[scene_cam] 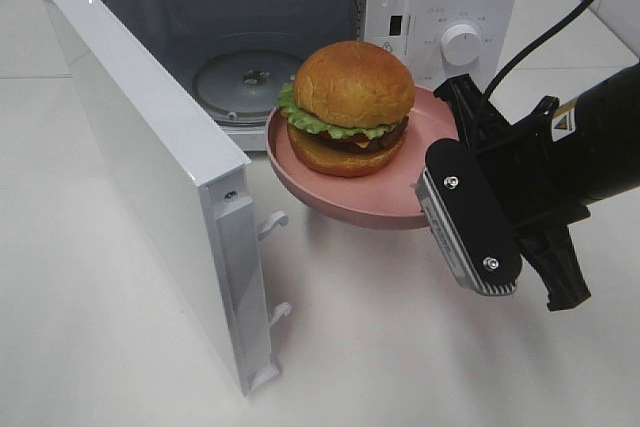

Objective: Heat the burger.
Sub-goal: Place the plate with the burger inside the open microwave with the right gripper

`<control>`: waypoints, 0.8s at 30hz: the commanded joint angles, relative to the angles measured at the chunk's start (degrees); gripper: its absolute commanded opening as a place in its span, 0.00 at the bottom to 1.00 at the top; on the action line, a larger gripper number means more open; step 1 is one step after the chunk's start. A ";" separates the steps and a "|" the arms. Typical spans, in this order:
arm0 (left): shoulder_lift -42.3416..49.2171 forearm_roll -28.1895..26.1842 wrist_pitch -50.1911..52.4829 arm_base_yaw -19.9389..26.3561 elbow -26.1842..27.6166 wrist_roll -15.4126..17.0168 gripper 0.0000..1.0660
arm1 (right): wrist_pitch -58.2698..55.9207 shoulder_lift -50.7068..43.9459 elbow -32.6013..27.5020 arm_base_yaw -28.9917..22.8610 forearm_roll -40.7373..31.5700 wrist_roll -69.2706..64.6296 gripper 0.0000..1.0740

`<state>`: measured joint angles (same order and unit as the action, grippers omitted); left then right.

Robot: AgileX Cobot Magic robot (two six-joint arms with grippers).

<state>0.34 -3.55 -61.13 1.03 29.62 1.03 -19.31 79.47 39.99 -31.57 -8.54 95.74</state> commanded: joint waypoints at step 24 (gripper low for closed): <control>0.92 -0.17 -0.17 -0.06 0.00 0.00 0.95 | 4.35 4.81 6.82 -2.64 -0.17 0.63 0.06</control>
<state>0.34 -3.55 -61.13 1.03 29.62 1.03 -19.14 83.88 44.98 -34.03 -8.54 96.03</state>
